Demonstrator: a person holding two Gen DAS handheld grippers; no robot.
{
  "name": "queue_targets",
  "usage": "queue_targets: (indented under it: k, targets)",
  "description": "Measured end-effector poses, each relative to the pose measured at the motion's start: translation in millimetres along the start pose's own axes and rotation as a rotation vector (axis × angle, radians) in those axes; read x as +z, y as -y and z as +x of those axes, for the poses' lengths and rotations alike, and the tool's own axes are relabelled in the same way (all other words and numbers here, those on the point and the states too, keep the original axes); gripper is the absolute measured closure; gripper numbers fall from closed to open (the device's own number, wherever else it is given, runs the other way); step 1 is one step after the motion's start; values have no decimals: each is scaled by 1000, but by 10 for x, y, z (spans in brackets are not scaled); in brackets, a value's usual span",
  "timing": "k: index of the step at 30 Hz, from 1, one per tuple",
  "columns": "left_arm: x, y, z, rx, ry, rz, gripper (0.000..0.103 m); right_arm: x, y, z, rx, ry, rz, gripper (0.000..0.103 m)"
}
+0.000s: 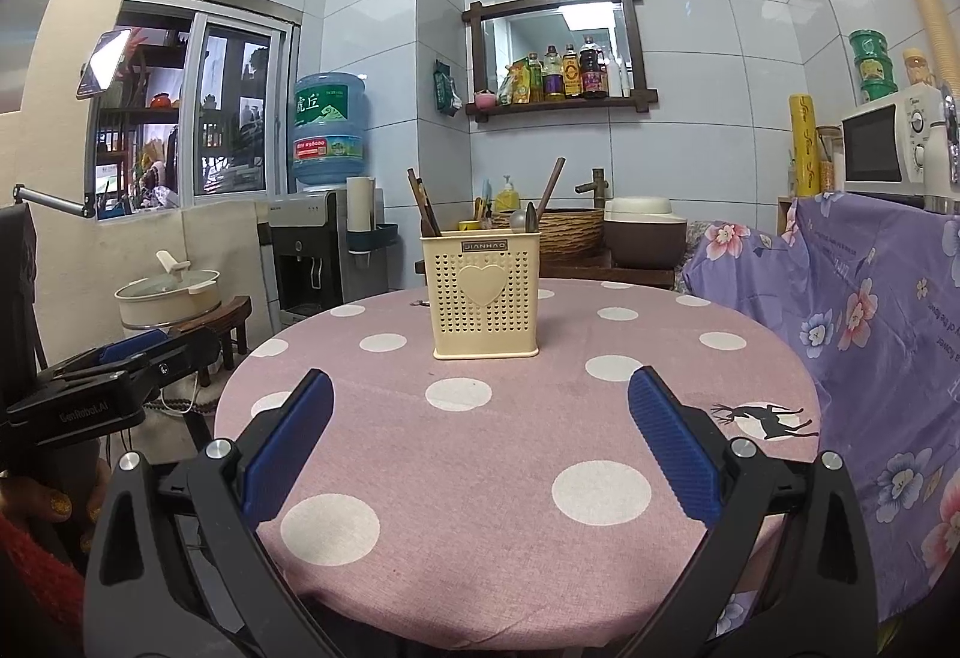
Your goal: Organize utensils
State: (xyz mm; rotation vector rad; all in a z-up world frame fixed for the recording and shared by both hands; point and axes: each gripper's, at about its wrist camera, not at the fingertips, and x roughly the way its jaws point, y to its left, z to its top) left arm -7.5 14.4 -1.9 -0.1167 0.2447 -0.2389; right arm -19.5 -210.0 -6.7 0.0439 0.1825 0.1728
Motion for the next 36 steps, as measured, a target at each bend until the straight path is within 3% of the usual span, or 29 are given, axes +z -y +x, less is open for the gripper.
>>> queue_targets:
  k: [14, 25, 36]
  targets:
    - [-16, 10, 18, 6, -6, 15, 5, -14, 4, 8, 1, -8, 0, 6]
    - [-34, -27, 22, -32, -24, -23, 5, -41, 8, 11, -1, -13, 3, 6]
    - [-33, -30, 50, 9, -42, -17, 5, -67, 22, 18, -4, -20, 12, 6]
